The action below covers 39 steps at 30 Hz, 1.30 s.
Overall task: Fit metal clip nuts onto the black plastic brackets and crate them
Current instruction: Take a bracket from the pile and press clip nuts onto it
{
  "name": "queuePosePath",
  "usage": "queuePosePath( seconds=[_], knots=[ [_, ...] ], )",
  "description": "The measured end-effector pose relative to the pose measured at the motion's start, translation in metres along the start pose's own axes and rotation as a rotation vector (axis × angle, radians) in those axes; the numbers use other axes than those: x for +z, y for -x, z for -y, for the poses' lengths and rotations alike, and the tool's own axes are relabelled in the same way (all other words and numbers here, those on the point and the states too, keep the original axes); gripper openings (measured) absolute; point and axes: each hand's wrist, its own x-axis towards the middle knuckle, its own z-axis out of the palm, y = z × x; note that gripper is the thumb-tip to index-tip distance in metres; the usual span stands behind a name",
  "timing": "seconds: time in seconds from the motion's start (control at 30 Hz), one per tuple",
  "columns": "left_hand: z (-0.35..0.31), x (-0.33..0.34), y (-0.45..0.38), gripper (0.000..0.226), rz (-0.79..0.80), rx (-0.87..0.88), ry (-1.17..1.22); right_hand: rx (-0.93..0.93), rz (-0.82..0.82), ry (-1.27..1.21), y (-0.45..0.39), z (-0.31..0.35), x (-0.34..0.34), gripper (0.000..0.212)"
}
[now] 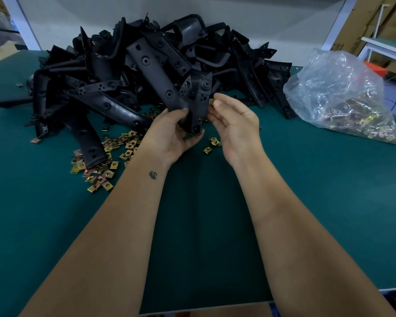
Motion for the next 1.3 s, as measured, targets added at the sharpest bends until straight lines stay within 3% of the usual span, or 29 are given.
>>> queuePosePath(
  seconds=[1.0,1.2,1.3],
  knots=[
    [0.006,0.004,0.005,0.022,0.053,0.124,-0.234,-0.050,0.033,0.063,0.002,0.001,0.000,0.020],
    [0.004,0.001,0.001,0.019,0.016,0.131,-0.155,-0.072,0.019,0.211,0.001,0.003,0.000,0.014],
    [-0.004,-0.003,-0.004,0.016,-0.062,0.145,0.008,-0.113,-0.072,0.453,0.000,0.001,-0.005,0.016]
  ],
)
